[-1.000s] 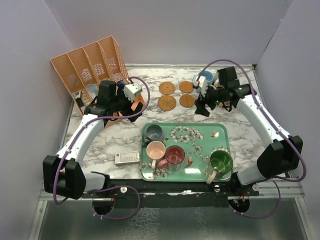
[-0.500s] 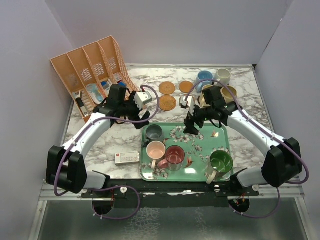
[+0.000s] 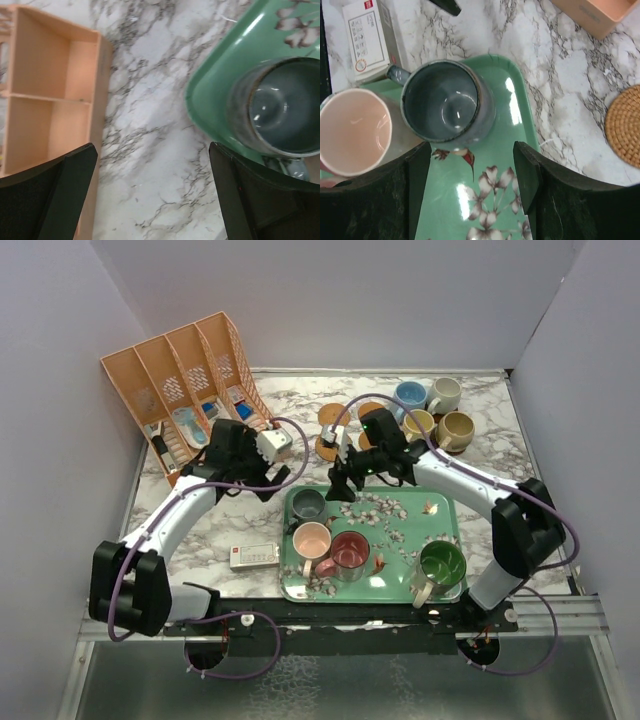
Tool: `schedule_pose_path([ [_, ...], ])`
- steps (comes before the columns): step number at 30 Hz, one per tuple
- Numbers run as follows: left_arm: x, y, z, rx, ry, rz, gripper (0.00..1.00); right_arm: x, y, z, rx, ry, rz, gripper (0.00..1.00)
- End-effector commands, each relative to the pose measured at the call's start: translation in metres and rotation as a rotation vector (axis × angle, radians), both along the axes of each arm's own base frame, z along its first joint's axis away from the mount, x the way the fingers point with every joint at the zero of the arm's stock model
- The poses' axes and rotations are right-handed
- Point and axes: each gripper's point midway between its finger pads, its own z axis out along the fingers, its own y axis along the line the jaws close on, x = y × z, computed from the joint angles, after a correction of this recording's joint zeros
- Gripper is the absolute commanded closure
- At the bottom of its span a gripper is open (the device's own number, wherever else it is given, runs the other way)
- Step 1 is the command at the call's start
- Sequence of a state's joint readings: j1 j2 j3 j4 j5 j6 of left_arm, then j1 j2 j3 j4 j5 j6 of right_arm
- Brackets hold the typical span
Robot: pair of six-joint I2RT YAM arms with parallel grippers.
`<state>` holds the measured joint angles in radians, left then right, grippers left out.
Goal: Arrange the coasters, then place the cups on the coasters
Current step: Pick up the cup from the tray.
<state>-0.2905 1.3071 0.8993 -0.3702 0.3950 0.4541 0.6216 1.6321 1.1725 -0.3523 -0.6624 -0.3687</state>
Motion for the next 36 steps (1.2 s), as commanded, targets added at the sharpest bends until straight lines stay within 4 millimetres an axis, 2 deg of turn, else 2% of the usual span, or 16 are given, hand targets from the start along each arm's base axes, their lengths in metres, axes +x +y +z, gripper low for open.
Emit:
schedule_pose_path([
  [1, 0.033, 0.040, 0.041, 0.003, -0.139, 0.204, 0.01, 0.009, 0.028, 0.005, 0.016, -0.002, -0.013, 0.34],
  [4, 0.042, 0.062, 0.048, -0.018, -0.145, 0.297, 0.01, 0.006, 0.038, -0.003, -0.010, 0.004, -0.011, 0.34],
  [8, 0.045, 0.070, 0.058, -0.041, -0.169, 0.331, 0.01, 0.006, 0.047, -0.011, -0.067, -0.001, -0.027, 0.38],
  [12, 0.045, 0.069, 0.063, -0.054, -0.174, 0.331, 0.01, 0.016, 0.046, -0.023, -0.149, -0.033, -0.085, 0.43],
  [17, 0.044, 0.068, 0.064, -0.061, -0.174, 0.323, 0.01, 0.017, 0.042, -0.041, -0.236, -0.041, -0.101, 0.49],
  [22, 0.043, 0.068, 0.063, -0.062, -0.173, 0.322, 0.01, 0.020, 0.039, -0.049, -0.281, -0.063, -0.119, 0.56],
  [28, 0.043, 0.067, 0.062, -0.064, -0.171, 0.314, 0.01, 0.015, 0.043, -0.054, -0.296, -0.045, -0.105, 0.65],
  [36, 0.042, 0.066, 0.061, -0.067, -0.165, 0.303, 0.01, 0.026, 0.033, -0.055, -0.349, -0.088, -0.162, 0.78],
])
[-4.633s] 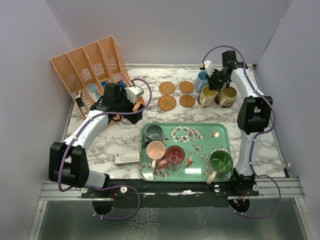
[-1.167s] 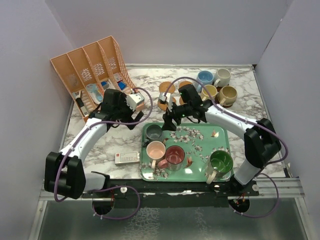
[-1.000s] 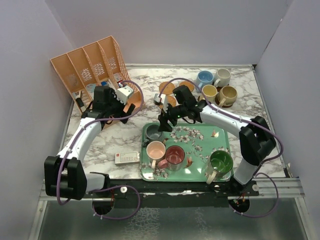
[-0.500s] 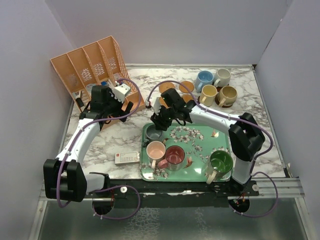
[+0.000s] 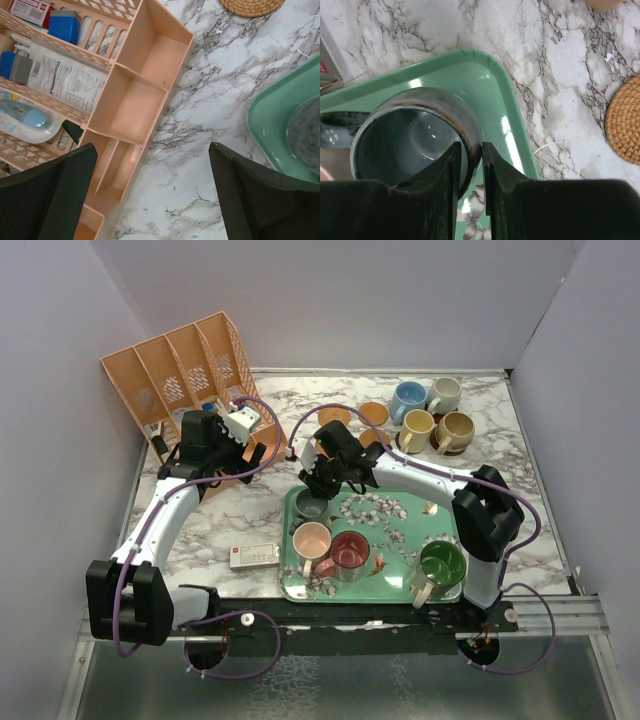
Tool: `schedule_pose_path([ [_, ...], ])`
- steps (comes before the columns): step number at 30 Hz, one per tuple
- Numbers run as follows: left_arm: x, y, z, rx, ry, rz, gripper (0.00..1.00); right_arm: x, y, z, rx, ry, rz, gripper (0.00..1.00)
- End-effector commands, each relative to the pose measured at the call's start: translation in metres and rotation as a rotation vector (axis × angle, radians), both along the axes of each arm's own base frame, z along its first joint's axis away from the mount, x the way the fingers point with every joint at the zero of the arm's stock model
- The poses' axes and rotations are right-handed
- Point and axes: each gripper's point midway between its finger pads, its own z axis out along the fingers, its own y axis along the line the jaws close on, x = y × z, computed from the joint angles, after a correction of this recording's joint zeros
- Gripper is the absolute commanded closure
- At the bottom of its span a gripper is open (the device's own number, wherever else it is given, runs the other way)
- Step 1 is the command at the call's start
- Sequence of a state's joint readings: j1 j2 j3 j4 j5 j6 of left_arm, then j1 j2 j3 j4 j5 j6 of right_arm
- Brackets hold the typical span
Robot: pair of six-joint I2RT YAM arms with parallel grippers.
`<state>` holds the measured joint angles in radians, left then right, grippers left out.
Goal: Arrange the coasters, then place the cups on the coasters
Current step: Pick up the cup from the tray.
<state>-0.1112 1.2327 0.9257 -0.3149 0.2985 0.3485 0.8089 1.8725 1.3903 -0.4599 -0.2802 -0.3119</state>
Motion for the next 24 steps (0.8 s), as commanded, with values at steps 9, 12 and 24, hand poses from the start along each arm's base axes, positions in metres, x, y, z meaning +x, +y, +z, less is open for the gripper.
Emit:
schedule_pose_path([
  [9, 0.005, -0.006, 0.016, -0.026, -0.042, -0.032, 0.01, 0.011, -0.010, 0.006, -0.047, -0.045, -0.071, 0.90],
  [12, 0.005, -0.006, 0.017, -0.026, -0.042, -0.033, 0.01, 0.012, -0.009, 0.010, -0.037, -0.041, -0.086, 0.94],
  [24, 0.007, -0.008, 0.013, -0.039, -0.026, -0.037, 0.01, 0.038, -0.014, 0.064, 0.028, -0.147, -0.141, 0.99],
])
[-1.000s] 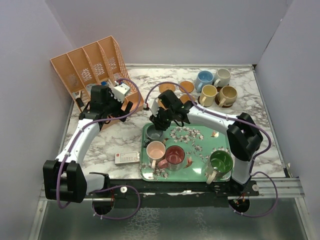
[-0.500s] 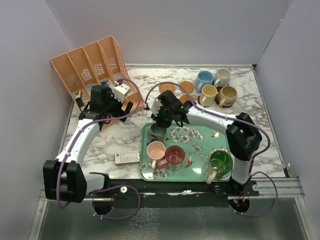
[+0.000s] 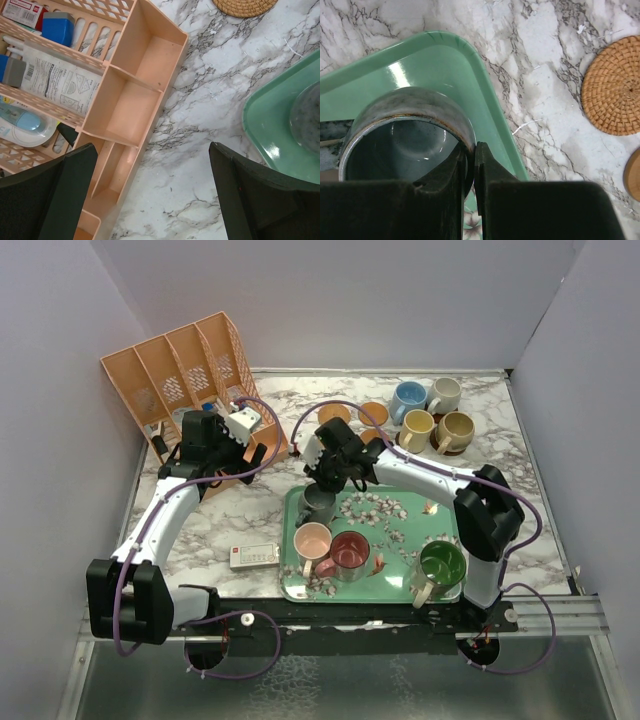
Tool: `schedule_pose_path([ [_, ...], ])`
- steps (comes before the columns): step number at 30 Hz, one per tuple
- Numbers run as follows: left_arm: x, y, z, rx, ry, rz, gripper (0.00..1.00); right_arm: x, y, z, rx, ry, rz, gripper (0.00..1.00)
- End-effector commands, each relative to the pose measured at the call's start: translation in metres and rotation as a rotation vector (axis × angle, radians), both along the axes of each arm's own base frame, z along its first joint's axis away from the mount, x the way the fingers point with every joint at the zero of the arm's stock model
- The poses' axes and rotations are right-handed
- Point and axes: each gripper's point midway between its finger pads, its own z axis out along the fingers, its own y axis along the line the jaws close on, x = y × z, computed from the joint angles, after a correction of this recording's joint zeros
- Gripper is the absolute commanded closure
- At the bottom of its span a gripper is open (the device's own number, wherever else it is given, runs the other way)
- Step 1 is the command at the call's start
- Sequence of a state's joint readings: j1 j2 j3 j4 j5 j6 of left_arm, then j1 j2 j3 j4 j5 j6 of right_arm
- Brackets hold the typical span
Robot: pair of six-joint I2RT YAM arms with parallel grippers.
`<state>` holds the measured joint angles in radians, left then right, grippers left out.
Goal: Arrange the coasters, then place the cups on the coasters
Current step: Pick up the cup from the tray.
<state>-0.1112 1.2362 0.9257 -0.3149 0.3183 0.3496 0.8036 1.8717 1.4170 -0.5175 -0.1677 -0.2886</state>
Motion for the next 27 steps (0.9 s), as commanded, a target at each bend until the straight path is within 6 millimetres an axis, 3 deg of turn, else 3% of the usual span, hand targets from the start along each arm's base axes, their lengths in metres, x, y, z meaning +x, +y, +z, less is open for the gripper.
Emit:
schedule_pose_path([
  [1, 0.008, -0.006, 0.013, -0.032, -0.028, -0.022, 0.01, 0.029, 0.001, 0.067, 0.102, -0.135, -0.048, 0.99],
  [5, 0.009, -0.007, 0.014, -0.035, -0.029, -0.024, 0.01, 0.048, -0.014, 0.087, 0.114, -0.177, -0.081, 0.99],
  [15, 0.006, -0.009, 0.015, -0.045, -0.030, -0.038, 0.01, 0.123, -0.065, 0.135, 0.101, -0.335, -0.177, 0.99],
  [27, -0.002, -0.019, 0.020, -0.079, -0.039, -0.092, 0.01, 0.217, -0.108, 0.147, 0.009, -0.430, -0.245, 0.99],
])
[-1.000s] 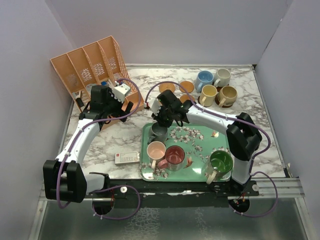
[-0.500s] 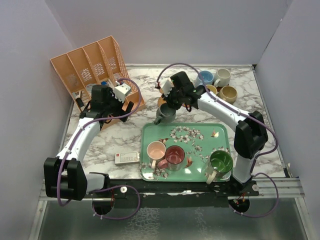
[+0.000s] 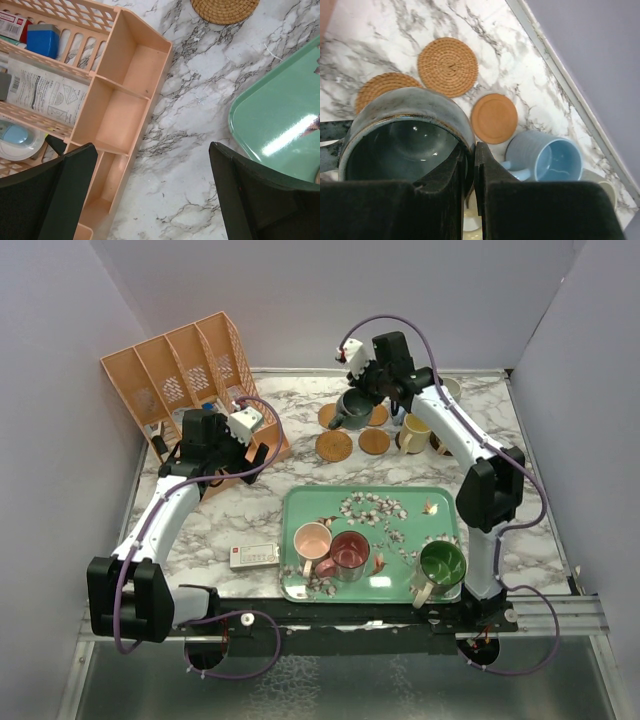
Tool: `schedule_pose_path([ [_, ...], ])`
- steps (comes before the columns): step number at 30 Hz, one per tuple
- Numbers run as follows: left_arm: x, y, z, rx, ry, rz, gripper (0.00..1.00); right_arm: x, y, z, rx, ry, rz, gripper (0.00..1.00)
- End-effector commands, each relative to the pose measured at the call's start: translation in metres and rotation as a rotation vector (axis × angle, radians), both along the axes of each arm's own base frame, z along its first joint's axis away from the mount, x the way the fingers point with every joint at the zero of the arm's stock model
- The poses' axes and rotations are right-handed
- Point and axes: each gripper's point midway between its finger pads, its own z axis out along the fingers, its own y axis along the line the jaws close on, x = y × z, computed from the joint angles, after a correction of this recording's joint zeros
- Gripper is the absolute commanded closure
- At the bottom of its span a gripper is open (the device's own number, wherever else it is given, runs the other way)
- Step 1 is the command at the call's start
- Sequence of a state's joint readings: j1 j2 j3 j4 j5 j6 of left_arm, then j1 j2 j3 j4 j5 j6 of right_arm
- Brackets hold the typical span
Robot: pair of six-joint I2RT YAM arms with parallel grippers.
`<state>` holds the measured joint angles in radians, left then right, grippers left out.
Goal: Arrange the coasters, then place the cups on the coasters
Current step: Pick up the cup from the tray, then place the cup on the coaster.
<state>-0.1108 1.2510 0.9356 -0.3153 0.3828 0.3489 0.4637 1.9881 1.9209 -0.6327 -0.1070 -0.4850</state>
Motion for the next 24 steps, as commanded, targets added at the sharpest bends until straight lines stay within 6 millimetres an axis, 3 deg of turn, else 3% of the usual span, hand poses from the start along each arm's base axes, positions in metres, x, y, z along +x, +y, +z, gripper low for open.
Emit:
schedule_pose_path([
  [1, -0.002, -0.008, 0.019, -0.043, -0.051, -0.041, 0.01, 0.039, -0.013, 0.017, -0.037, -0.083, -0.019, 0.99],
  [5, -0.003, -0.009, 0.020, -0.044, -0.055, -0.046, 0.01, 0.066, -0.027, 0.013, -0.062, -0.104, -0.053, 0.99],
  [11, -0.005, -0.010, 0.020, -0.051, -0.058, -0.057, 0.01, 0.090, -0.042, 0.001, -0.091, -0.113, -0.071, 0.99],
  [19, -0.008, -0.010, 0.018, -0.048, -0.059, -0.063, 0.01, 0.107, -0.067, -0.022, -0.112, -0.083, -0.081, 0.99],
  [24, -0.008, -0.010, 0.017, -0.045, -0.059, -0.067, 0.01, 0.114, -0.070, -0.033, -0.105, -0.078, -0.065, 0.99],
])
